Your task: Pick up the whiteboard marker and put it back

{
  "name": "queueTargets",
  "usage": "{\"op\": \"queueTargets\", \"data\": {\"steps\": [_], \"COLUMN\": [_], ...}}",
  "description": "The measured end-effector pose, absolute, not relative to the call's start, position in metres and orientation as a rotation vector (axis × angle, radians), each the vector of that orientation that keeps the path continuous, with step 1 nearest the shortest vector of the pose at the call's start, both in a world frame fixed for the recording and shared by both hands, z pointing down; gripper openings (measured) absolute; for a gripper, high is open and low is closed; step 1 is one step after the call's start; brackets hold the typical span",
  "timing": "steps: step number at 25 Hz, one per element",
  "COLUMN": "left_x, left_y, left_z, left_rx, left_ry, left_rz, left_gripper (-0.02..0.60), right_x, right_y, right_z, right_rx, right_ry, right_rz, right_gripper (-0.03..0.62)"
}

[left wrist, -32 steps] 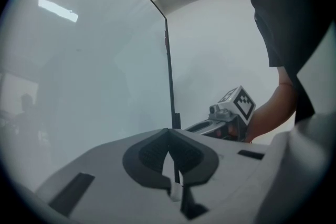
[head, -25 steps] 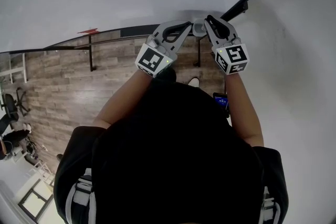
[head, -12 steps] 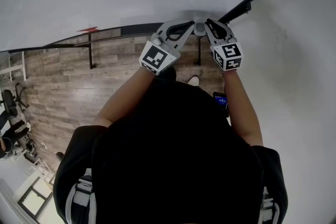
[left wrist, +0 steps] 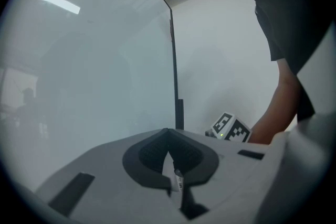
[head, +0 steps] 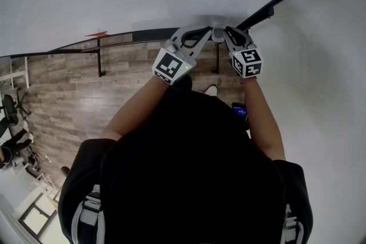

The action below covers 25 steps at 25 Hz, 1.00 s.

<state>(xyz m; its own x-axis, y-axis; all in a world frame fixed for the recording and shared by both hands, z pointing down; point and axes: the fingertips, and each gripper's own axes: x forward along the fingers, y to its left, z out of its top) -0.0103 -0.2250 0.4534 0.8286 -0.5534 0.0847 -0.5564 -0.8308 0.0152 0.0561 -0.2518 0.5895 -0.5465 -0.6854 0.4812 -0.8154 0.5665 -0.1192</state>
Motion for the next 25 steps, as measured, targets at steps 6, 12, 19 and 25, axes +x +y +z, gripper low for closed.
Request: {"op": "queueTargets", "data": {"steps": [6,12,19,25], "left_x": [-0.011,-0.012,-0.014,-0.014], "left_y": [-0.224,-0.222,-0.223,-0.222], "left_z": [0.454,0.456,0.454,0.457], "left_rx": [2.965,2.961,2.958,2.956], "left_ry": [-0.9,-0.892,-0.894,-0.89], "left_rz": [0.127,0.132,0.125,0.133], "left_gripper": [0.003,0.003,0.003,0.003], "right_x": [0.06,0.066,0.068,0.076], "right_y": [-0.253,-0.262,-0.266,-0.271], "right_z": [0.597,0.601,0.602,0.607], "right_rx": [1.232,1.266,1.277,1.316], "right_ry": [-2.419,-2.406,-2.4,-2.39], "right_rz": [0.513,0.567,0.588,0.626], "right_gripper": [0.064,0.067,0.067,0.072]}}
